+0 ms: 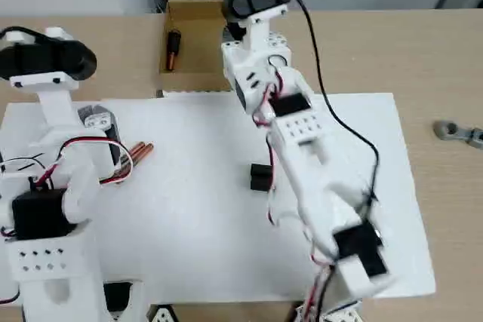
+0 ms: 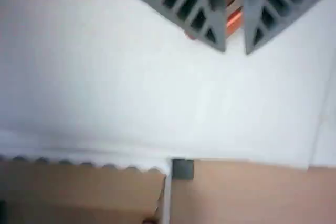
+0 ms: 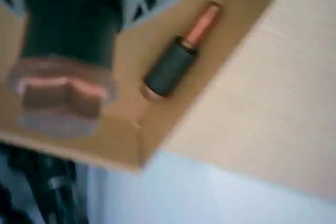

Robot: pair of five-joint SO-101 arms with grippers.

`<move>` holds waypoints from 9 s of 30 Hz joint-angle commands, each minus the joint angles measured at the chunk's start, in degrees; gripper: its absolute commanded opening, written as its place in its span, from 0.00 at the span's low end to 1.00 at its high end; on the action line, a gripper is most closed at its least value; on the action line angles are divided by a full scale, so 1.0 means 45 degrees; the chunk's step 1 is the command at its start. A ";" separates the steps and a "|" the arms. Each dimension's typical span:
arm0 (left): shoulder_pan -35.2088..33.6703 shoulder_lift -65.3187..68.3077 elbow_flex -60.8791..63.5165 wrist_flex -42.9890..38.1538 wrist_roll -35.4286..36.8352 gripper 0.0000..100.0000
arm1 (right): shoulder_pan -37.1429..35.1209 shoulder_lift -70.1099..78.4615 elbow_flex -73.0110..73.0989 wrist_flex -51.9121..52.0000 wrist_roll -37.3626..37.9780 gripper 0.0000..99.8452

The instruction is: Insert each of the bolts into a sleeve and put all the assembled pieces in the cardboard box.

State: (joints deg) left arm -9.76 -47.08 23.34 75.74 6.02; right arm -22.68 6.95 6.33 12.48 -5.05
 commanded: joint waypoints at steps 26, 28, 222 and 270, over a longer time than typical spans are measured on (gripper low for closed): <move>-0.1094 0.0000 0.0479 0.0059 -0.0918 0.07 | 0.0713 0.8000 -0.7287 -0.0400 -0.1328 0.01; -0.1094 0.0000 0.0479 0.0078 -0.0918 0.08 | 0.0694 0.7980 -0.7287 -0.0381 -0.1328 0.03; 0.1739 1.8618 -1.6518 0.5490 -0.0469 0.08 | 0.0303 -0.2764 -0.5978 1.5092 -0.1348 0.19; 0.1153 2.1744 -1.2943 0.4298 1.4535 0.25 | 0.1319 -0.2921 -0.3556 1.8276 -0.0645 0.19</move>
State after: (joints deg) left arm -2.29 46.81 -33.63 96.40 70.81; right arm -16.62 -3.34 -9.58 95.21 -8.40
